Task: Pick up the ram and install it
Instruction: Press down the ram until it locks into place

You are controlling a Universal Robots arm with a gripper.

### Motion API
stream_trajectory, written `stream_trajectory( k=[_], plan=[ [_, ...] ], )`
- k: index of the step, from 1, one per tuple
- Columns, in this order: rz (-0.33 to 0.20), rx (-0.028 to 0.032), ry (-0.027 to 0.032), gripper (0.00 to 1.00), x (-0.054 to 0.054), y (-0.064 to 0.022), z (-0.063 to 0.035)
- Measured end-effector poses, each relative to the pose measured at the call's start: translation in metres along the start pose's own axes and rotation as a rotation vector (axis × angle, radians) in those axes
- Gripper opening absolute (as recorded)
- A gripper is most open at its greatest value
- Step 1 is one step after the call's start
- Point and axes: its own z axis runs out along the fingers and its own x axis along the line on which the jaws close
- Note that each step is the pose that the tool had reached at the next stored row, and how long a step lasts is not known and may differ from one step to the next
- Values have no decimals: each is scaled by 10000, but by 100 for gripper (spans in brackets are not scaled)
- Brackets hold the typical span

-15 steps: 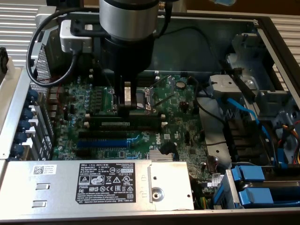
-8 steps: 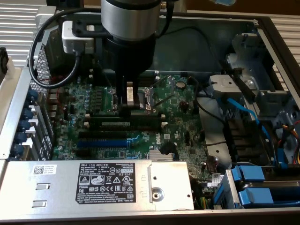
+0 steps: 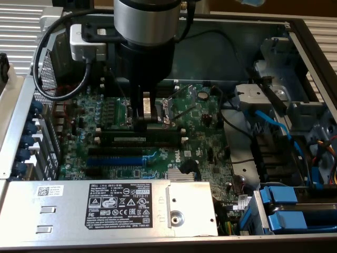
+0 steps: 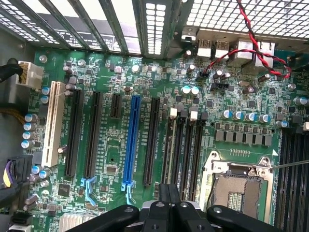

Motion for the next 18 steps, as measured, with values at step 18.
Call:
stream_trajectory(
  k=[18],
  plan=[
    [-1524,-6,51,11,1,0,0]
  ],
)
